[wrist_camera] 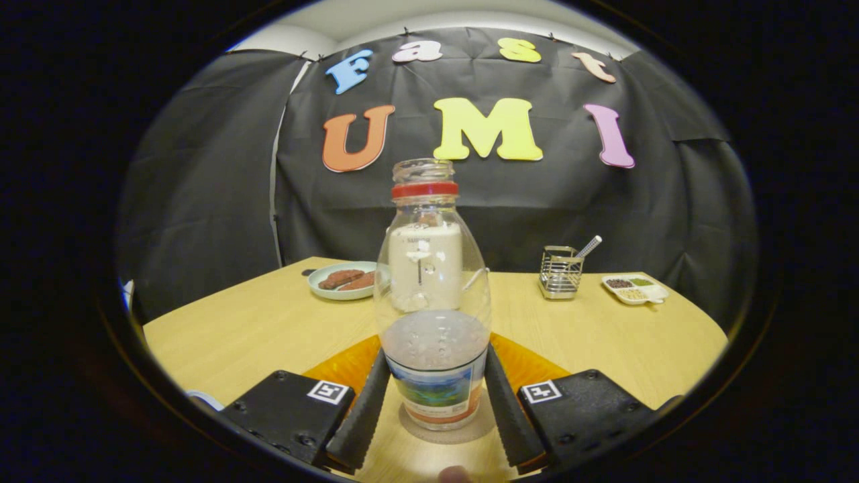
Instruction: Take the bottle from table, then pour the juice into the cup, finally place the bottle on the coaster
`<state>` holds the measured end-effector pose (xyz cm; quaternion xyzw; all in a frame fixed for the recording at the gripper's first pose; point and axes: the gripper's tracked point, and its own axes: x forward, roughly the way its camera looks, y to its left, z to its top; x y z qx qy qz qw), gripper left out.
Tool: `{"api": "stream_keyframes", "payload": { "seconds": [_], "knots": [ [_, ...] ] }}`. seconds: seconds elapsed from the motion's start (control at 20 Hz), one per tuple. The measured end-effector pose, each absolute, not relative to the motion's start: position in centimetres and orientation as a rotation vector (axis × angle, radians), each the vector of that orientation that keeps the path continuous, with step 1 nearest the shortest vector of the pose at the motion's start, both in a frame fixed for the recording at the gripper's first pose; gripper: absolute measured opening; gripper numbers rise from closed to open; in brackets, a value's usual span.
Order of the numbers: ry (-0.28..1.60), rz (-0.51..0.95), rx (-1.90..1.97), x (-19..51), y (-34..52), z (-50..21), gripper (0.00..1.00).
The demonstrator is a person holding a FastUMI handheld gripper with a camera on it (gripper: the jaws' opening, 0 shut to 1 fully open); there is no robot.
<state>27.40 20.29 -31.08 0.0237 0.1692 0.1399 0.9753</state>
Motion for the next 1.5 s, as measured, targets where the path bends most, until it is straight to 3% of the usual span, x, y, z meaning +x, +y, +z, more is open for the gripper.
{"api": "stream_keyframes", "payload": {
  "seconds": [0.45, 0.9, 1.25, 1.5],
  "knots": [
    [0.337, 0.285, 0.034, 27.3, 19.9, -31.7, 0.83],
    [0.321, 0.258, 0.078, 26.6, 18.8, -30.1, 0.95],
    [0.224, 0.221, 0.122, 23.4, 18.1, -22.7, 0.98],
    [0.090, 0.150, 0.051, 19.0, 15.3, -12.9, 1.00]
  ]
}}
